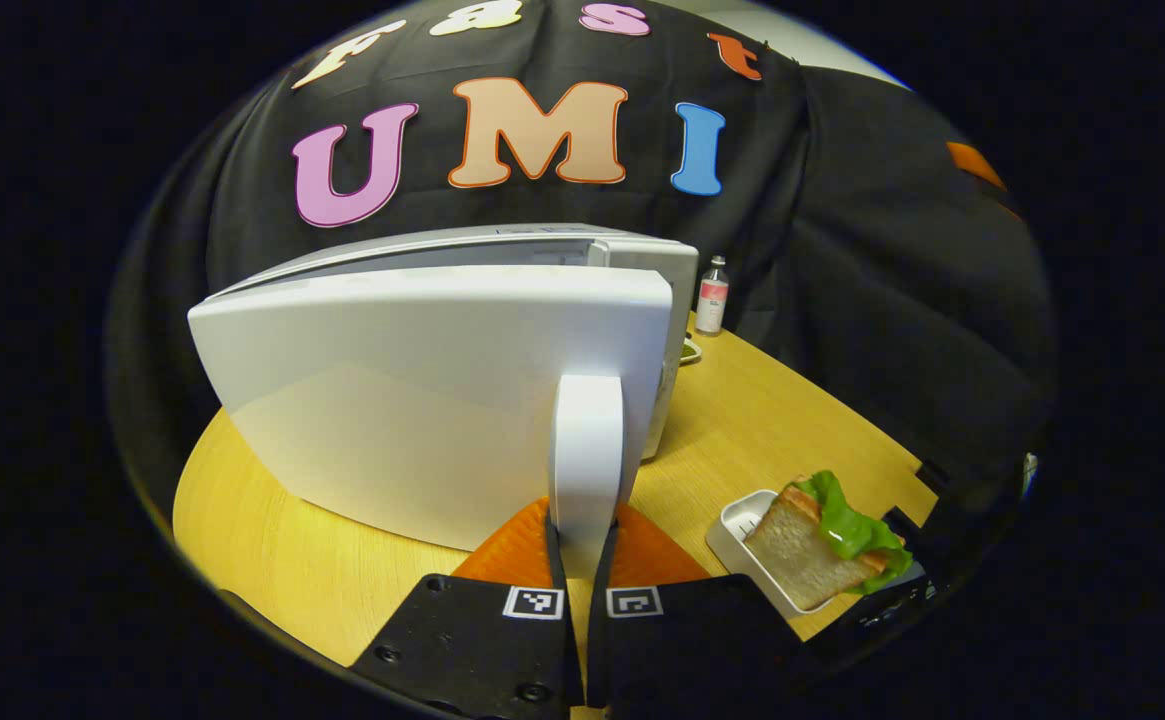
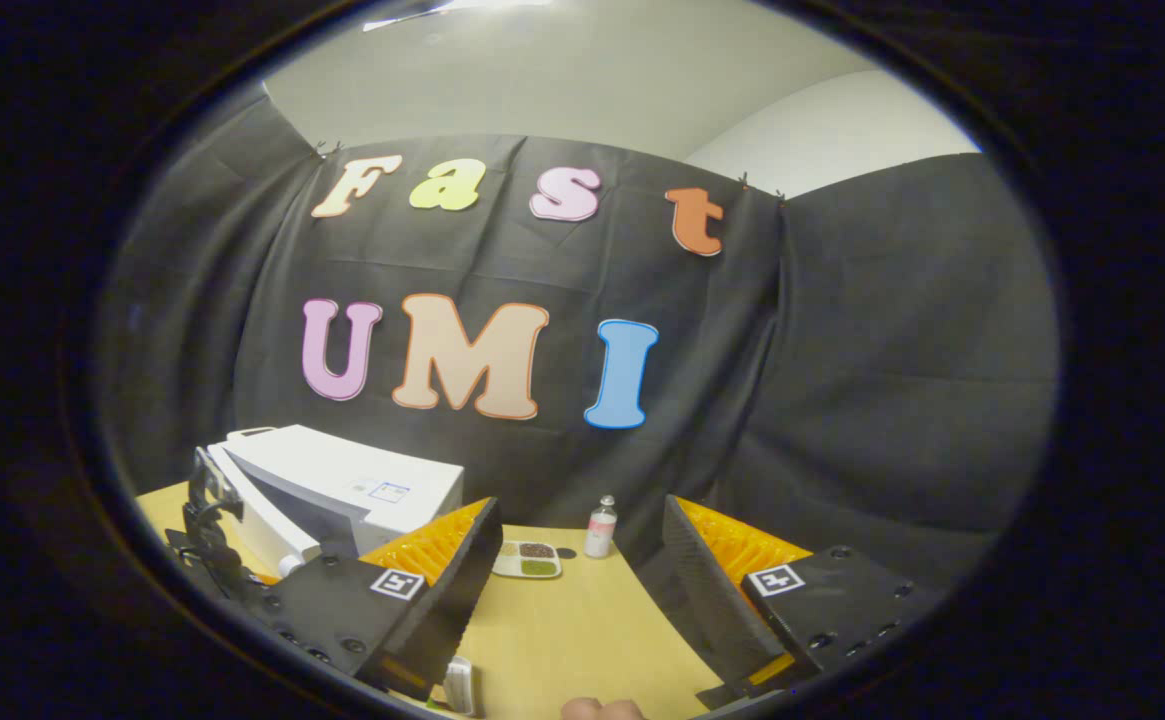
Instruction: Open the microwave oven with the left hand, put the food in, and close the microwave oven.
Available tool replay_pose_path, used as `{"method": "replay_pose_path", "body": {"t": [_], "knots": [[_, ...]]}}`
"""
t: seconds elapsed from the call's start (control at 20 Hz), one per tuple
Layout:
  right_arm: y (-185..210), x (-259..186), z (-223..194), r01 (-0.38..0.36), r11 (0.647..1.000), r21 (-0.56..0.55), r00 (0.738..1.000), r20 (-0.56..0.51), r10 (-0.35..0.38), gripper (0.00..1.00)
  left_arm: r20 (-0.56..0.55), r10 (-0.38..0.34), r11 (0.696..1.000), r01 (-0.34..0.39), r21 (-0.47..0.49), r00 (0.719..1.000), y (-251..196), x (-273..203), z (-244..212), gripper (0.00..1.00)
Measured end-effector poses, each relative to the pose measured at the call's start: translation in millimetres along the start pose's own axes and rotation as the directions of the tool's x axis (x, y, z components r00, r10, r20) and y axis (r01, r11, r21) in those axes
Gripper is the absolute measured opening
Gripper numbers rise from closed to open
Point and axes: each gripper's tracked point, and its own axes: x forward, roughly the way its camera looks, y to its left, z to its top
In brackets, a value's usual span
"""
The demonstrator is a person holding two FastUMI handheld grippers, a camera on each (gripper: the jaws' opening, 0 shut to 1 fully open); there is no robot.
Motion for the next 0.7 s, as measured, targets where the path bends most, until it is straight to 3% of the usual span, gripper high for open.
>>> {"method": "replay_pose_path", "body": {"t": [0.35,0.7], "knots": [[49,-1,-11,-0.066,0.997,0.032,0.997,-0.030,0.067,0.98,-0.080,0.014,0.999,-0.012,0.030,0.997,29,-75,-42,0.01],[89,-1,-21,-0.108,0.993,0.049,0.992,-0.054,0.110,0.99,-0.130,0.138,0.990,-0.140,-0.004,0.982,85,-136,-74,0.01]]}}
